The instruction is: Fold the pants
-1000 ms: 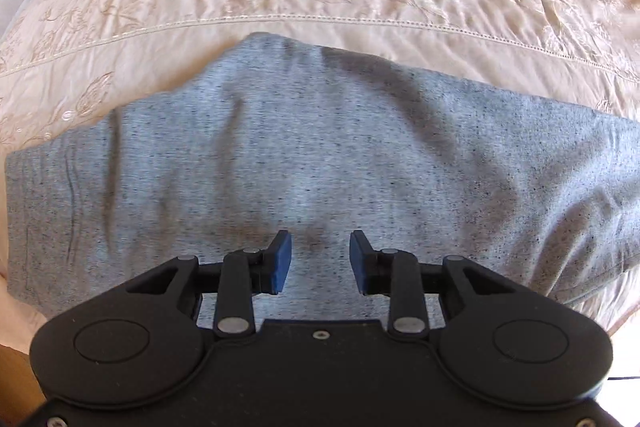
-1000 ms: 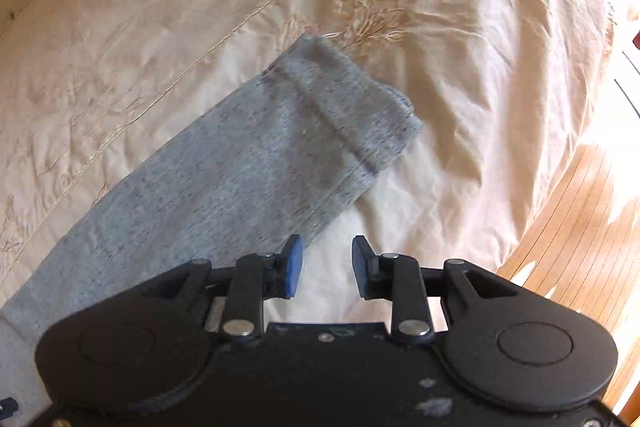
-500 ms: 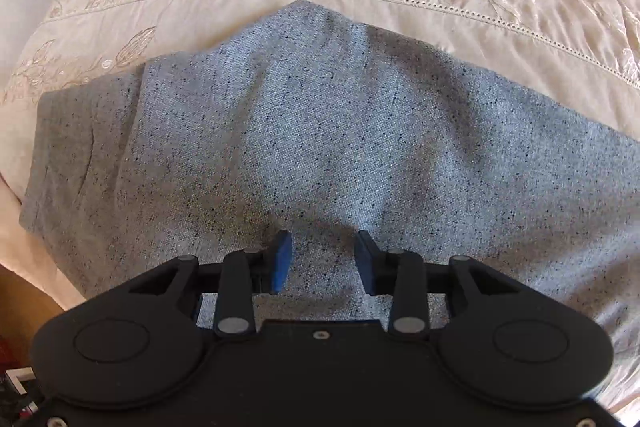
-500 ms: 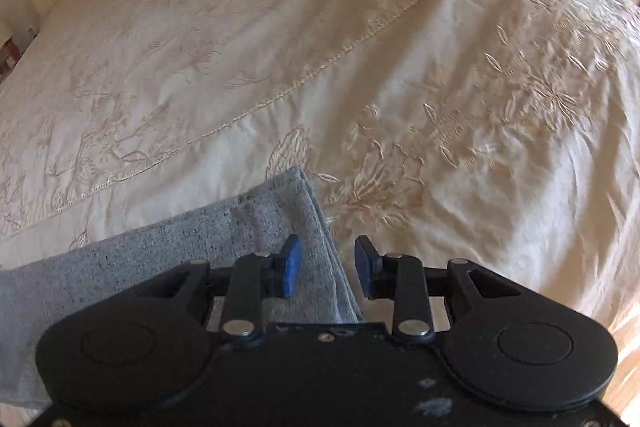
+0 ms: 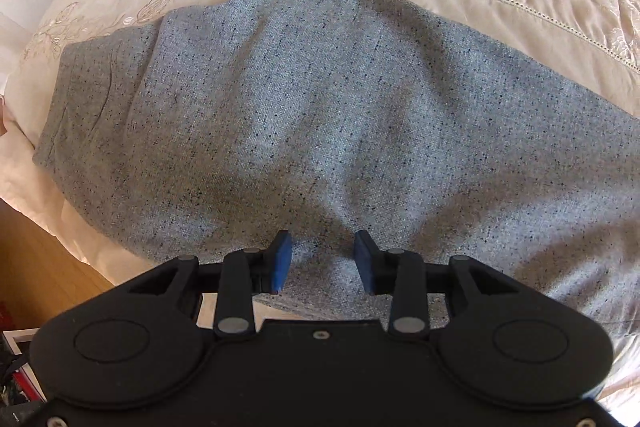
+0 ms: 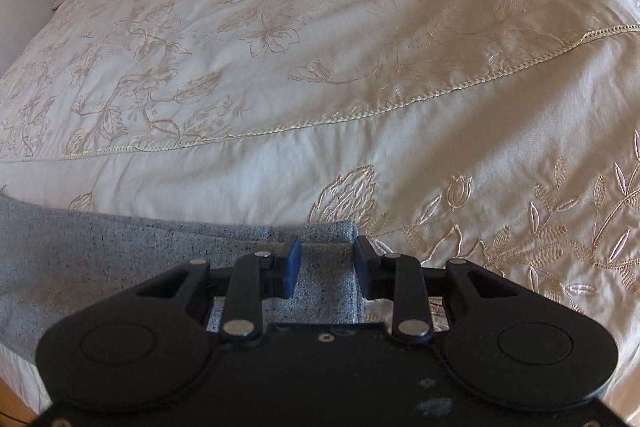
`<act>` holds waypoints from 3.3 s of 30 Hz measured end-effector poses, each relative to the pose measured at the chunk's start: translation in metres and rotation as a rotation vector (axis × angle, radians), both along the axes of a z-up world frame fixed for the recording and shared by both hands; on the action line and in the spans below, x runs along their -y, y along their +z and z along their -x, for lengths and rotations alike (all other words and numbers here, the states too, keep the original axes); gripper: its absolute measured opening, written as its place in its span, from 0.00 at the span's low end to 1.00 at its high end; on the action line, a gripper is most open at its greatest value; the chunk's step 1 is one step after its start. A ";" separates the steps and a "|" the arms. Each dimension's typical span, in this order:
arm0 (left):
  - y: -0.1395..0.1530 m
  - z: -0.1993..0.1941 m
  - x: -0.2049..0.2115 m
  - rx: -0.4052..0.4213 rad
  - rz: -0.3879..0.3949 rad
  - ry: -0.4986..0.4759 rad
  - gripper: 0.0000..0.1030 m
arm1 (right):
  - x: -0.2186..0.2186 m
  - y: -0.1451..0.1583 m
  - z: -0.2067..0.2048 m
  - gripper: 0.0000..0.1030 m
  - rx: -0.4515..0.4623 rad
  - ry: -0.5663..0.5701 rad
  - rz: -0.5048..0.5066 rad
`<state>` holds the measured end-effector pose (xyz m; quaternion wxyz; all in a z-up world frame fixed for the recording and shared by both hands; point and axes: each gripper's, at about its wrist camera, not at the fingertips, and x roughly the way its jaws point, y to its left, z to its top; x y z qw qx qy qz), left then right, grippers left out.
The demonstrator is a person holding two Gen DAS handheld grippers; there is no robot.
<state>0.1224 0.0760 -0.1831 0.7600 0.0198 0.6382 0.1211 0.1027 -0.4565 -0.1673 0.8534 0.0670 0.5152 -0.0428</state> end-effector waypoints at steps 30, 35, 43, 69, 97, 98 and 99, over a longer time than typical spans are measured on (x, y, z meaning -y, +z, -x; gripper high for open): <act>-0.017 0.005 0.089 -0.009 0.054 -0.229 0.45 | 0.027 -0.005 0.039 0.33 -0.080 -0.146 -0.130; -0.022 -0.002 0.098 -0.034 0.013 -0.253 0.45 | 0.025 -0.010 0.073 0.35 -0.086 -0.169 -0.180; 0.000 -0.002 0.084 0.005 0.073 -0.170 0.45 | 0.033 -0.033 0.065 0.39 -0.101 -0.212 -0.272; -0.031 -0.085 0.207 -0.004 0.089 -0.347 0.44 | 0.018 0.029 0.065 0.10 0.039 -0.185 -0.338; -0.014 -0.018 0.199 -0.003 0.209 -0.450 0.41 | -0.009 0.074 0.070 0.09 0.109 -0.188 -0.274; -0.024 -0.020 0.201 -0.064 0.227 -0.486 0.41 | -0.014 0.079 0.070 0.09 0.115 -0.186 -0.264; -0.028 -0.020 0.202 -0.064 0.226 -0.524 0.41 | -0.021 0.084 0.070 0.08 0.120 -0.184 -0.254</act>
